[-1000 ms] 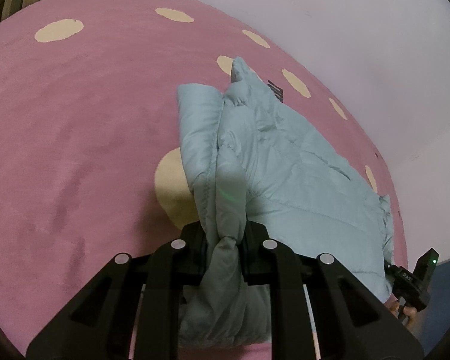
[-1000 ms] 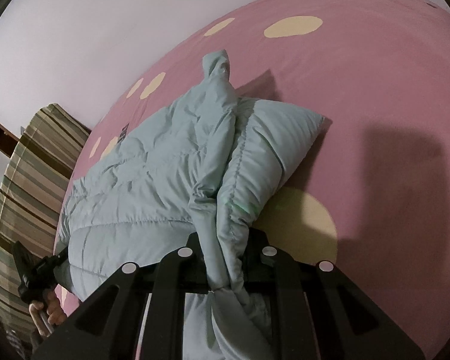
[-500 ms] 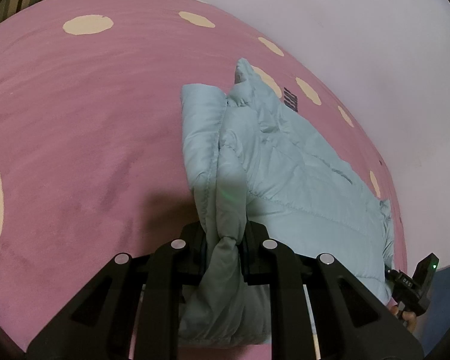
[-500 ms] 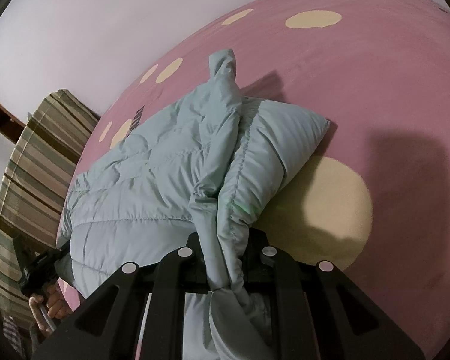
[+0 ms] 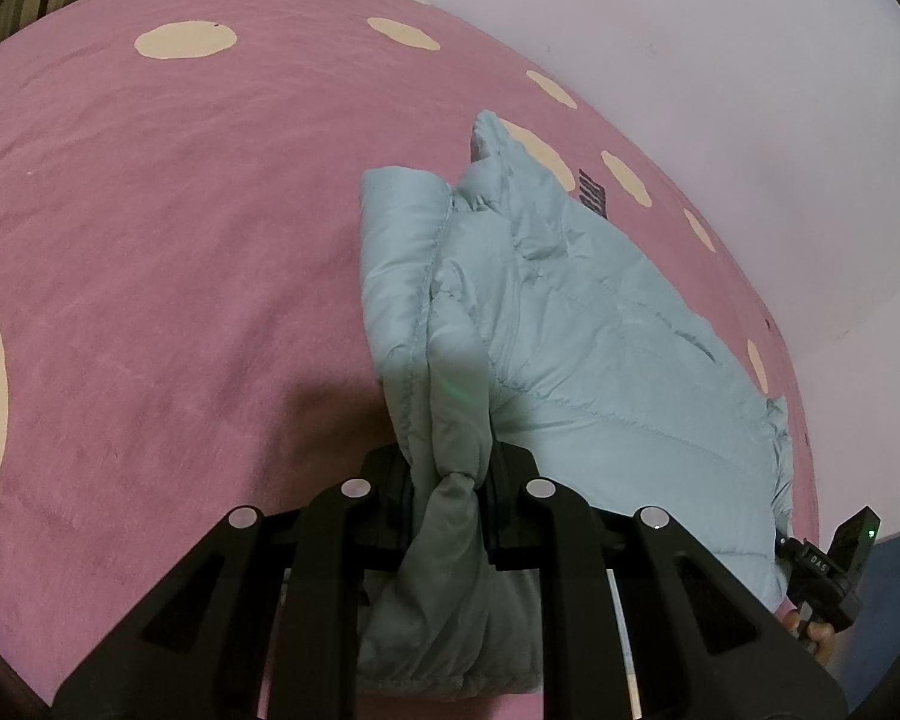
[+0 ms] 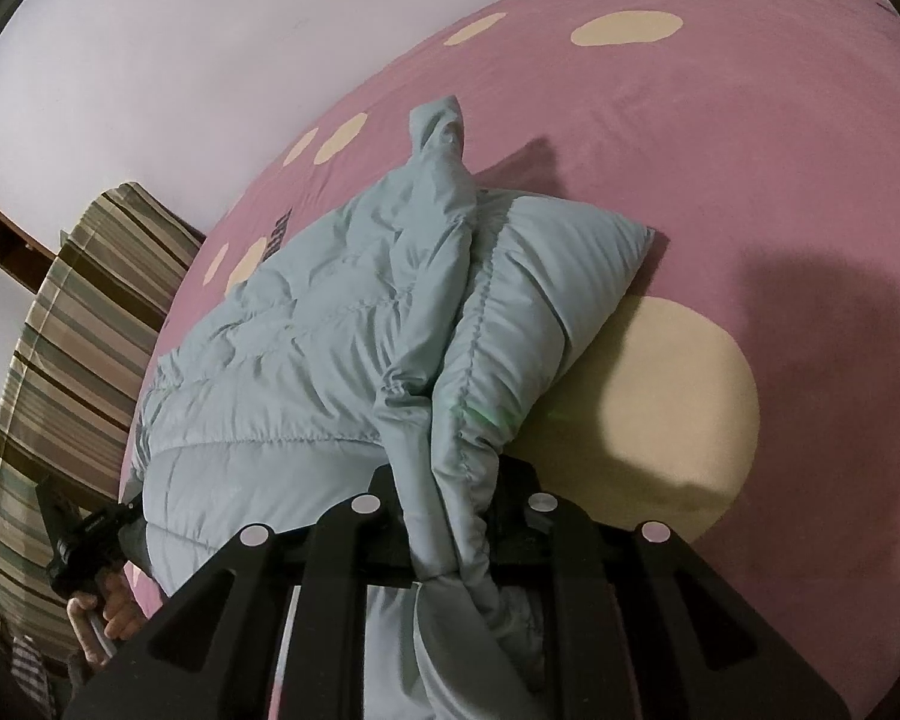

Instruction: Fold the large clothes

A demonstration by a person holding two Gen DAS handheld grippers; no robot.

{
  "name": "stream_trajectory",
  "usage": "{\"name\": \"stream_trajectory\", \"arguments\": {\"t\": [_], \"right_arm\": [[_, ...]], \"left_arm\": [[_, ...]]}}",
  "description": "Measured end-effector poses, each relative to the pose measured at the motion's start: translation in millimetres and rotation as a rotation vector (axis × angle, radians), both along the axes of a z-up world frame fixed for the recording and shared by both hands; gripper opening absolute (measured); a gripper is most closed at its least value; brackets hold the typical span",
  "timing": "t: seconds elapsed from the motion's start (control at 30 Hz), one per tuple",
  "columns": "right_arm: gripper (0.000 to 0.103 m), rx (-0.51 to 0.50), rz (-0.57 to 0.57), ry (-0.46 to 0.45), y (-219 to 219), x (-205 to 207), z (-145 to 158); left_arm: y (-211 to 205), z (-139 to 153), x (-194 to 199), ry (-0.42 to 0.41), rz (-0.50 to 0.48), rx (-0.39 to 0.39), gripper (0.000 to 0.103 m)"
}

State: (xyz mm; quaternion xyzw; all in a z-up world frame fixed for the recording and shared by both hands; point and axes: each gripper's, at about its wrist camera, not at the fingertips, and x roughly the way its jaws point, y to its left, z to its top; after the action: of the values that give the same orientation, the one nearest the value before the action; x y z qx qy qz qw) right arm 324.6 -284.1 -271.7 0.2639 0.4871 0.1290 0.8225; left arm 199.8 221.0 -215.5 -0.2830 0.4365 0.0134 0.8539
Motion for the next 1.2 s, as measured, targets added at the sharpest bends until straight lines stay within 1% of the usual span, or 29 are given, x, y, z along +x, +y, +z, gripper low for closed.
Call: {"name": "stream_trajectory", "arguments": {"t": [0.33,0.43,0.47,0.63,0.7,0.83,0.87,0.9,0.97,1.07,1.2], "right_arm": [[0.020,0.001,-0.006,0.003,13.1,-8.8,0.1],[0.022,0.017,-0.019,0.011,12.5,-9.8,-2.1],[0.025,0.023,-0.023,0.014,11.5,-10.2,-2.9],[0.032,0.038,-0.040,0.019,7.0,-13.0,-3.2],[0.036,0.043,-0.047,0.020,4.6,-13.9,-3.2],[0.041,0.054,-0.065,0.021,0.0,-18.6,-1.7],[0.043,0.053,-0.069,0.021,-1.2,-19.7,-1.1],[0.045,0.052,-0.073,0.020,-3.0,-22.0,-0.3],[0.048,0.051,-0.083,0.020,-5.2,-24.3,1.1],[0.054,0.043,-0.100,0.018,-11.5,-28.9,3.4],[0.055,0.030,-0.126,0.016,-19.2,-36.3,8.3]], "left_arm": [[2.0,-2.3,-1.8,-0.001,0.003,-0.012,0.018],[3.0,-2.7,-1.8,0.003,0.003,-0.003,0.022],[2.8,-2.4,-1.9,0.005,0.004,-0.001,0.023],[3.6,-0.9,-3.4,0.018,0.018,0.006,0.037],[3.8,0.0,-5.4,0.022,0.027,0.008,0.049],[5.1,1.8,-9.4,0.022,0.032,0.009,0.054],[5.5,2.5,-11.1,0.023,0.037,0.014,0.058],[6.1,3.3,-12.6,0.024,0.042,0.019,0.060],[7.9,4.5,-14.9,0.023,0.045,0.019,0.061],[10.7,5.5,-19.5,0.023,0.056,0.019,0.065],[14.5,7.1,-26.0,0.020,0.061,0.029,0.065]]}}
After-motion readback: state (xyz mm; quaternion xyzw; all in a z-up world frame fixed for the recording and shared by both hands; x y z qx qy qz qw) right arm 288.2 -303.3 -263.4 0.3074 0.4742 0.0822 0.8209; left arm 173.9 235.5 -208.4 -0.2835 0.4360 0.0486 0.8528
